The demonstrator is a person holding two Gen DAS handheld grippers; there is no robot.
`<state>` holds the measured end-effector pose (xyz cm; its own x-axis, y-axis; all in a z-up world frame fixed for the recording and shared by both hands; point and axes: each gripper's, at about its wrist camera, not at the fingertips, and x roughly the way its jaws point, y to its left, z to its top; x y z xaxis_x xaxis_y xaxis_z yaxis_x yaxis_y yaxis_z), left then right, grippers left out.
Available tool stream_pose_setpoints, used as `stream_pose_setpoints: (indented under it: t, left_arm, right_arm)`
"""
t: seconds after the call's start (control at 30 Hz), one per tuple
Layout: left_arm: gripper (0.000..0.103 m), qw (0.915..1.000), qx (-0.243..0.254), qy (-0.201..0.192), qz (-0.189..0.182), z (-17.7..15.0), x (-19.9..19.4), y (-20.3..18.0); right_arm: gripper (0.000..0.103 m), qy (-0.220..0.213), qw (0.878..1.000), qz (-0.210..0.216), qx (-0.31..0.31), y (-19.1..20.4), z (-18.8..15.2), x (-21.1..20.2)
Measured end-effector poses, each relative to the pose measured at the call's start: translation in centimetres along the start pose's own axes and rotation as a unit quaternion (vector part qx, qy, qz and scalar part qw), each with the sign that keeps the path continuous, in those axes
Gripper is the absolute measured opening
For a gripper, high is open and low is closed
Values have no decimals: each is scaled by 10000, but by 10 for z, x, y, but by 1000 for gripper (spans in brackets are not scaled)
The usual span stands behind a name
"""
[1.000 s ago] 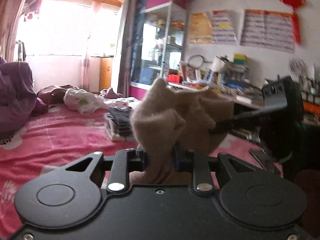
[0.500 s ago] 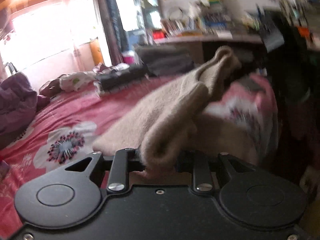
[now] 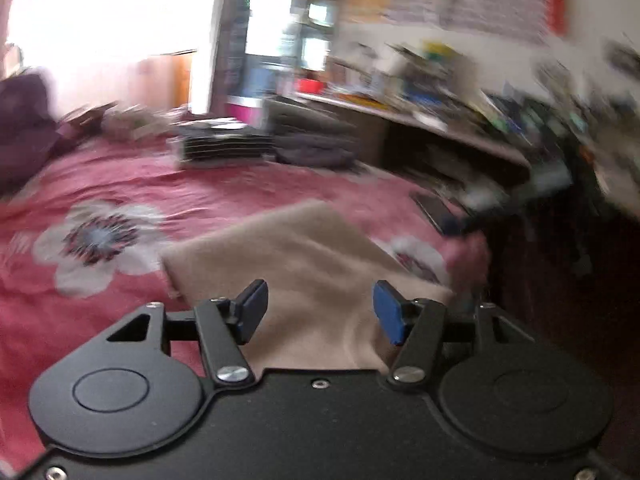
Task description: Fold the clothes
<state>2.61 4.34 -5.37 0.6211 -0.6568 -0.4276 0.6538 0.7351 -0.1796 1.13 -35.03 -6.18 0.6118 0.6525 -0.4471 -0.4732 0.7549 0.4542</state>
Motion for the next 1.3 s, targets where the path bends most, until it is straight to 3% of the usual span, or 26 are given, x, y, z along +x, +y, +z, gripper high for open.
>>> stream_pose_setpoints:
  t: [0.1, 0.23, 0.27, 0.3, 0.33, 0.37, 0.4, 0.43, 0.53, 0.63, 0.67, 0.7, 0.77, 0.9, 0.93, 1.03, 1.3]
  left_arm:
    - [58, 9960, -788, 256, 321, 0, 20, 19]
    - [58, 9838, -1553, 797, 401, -14, 43, 32]
    - [58, 9807, -1619, 971, 500, -18, 49, 33]
    - [56, 9773, -1676, 1146, 607, -21, 55, 34]
    - [44, 9771, -1663, 1176, 620, -25, 56, 32]
    - [31, 9772, -1643, 1194, 625, -28, 56, 30]
    - [26, 9785, -1608, 1135, 621, -28, 57, 26]
    - [15, 9811, -1566, 993, 556, -25, 55, 22]
    - [13, 9860, -1507, 654, 271, -17, 50, 10]
    - [16, 9827, -1112, 1196, 875, -26, 69, 3]
    - [19, 9825, -1185, 1158, 855, -26, 66, 5]
    - [21, 9839, -1137, 980, 970, -24, 60, 5]
    - [27, 9854, -1017, 602, 1222, -18, 46, 5]
    - [27, 9862, -1001, -15, 1318, -12, 44, 4]
    - [32, 9866, -968, -102, 1309, -11, 48, 2]
    - [46, 9895, -689, -176, 1259, -8, 65, -5]
    - [47, 9902, -358, -107, 1344, 6, 125, 10]
  right_arm:
    - [67, -41, 9986, -412, 344, -3, 2, 18]
    - [64, 440, 9911, -970, 792, -11, -11, 57]
    - [56, 510, 9894, -977, 943, -14, -17, 64]
    - [41, 490, 9885, -885, 1128, -16, -23, 68]
    - [37, 445, 9874, -817, 1283, -19, -29, 70]
    - [23, 395, 9867, -805, 1356, -20, -33, 70]
    - [14, 331, 9866, -785, 1393, -21, -34, 69]
    - [14, 213, 9862, -750, 1462, -23, -32, 65]
    - [14, -149, 9828, -726, 1694, -31, -27, 50]
    - [20, 52, 9794, -1024, 1741, -44, -31, 55]
    - [31, 8, 9788, -1094, 1732, -43, -32, 53]
    - [36, -37, 9781, -1163, 1724, -41, -33, 51]
    - [36, -326, 9794, -1182, 1605, -35, -31, 42]
    - [36, -751, 9860, -1304, 716, -17, -13, 36]
    - [36, -774, 9870, -1334, 442, -13, -8, 39]
    - [36, -634, 9866, -1454, -370, -1, 7, 61]
    - [36, -477, 9725, -1546, -1673, 14, 39, 125]
